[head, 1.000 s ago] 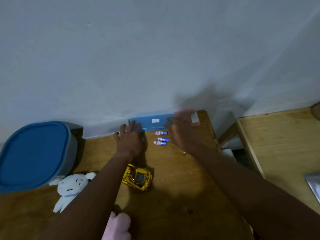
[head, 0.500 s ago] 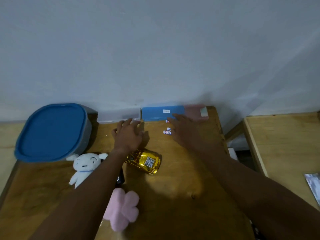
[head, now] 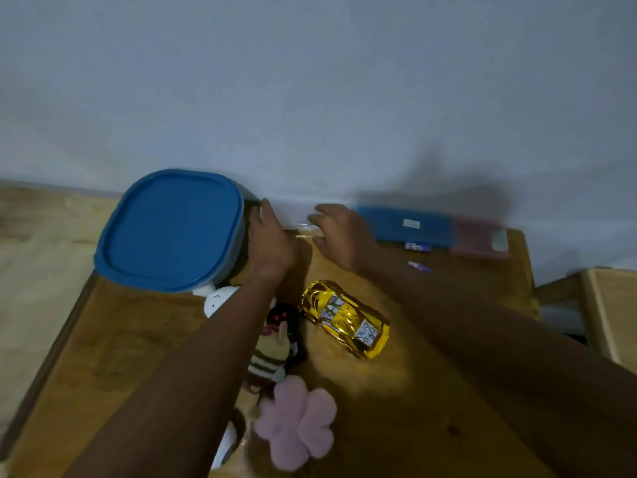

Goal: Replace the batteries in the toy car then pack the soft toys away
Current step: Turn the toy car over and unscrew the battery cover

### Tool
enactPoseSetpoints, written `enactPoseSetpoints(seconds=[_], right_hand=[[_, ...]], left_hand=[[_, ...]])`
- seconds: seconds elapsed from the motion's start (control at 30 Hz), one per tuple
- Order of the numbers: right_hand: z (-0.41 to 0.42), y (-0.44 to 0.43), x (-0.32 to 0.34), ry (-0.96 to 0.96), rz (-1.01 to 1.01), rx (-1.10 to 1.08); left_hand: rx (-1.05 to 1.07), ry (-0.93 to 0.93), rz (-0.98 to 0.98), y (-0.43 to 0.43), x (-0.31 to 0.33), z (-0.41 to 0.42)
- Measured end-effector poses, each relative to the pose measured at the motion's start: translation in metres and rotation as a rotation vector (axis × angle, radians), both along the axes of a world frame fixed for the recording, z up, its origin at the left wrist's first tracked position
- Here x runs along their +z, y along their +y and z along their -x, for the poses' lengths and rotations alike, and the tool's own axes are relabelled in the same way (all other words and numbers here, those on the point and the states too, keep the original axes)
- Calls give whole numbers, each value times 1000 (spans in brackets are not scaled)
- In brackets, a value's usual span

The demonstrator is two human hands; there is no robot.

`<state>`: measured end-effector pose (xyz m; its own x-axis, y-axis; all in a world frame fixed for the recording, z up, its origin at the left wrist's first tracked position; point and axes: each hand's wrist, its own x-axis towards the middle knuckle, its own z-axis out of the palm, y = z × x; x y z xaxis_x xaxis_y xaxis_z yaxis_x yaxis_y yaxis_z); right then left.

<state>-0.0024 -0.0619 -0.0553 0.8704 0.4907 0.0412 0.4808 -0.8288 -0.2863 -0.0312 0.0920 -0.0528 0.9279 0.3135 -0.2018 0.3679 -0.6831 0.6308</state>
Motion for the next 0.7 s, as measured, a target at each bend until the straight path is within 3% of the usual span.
enactPoseSetpoints(seconds=[0.2,0.47,0.57,0.7], right_hand=[[-17,24,-6,-107,298,75],[-32,29,-14,-304,579,224],[-38,23,-12,-382,500,273],[-49,16,0,-264,114,250]], left_hand=[[78,-66,77,12,-12,-11],[139,-83,-60,6,-13,-19],[136,-86,-127,7,-11,-20],[143,-131,-111,6,-7,-17]])
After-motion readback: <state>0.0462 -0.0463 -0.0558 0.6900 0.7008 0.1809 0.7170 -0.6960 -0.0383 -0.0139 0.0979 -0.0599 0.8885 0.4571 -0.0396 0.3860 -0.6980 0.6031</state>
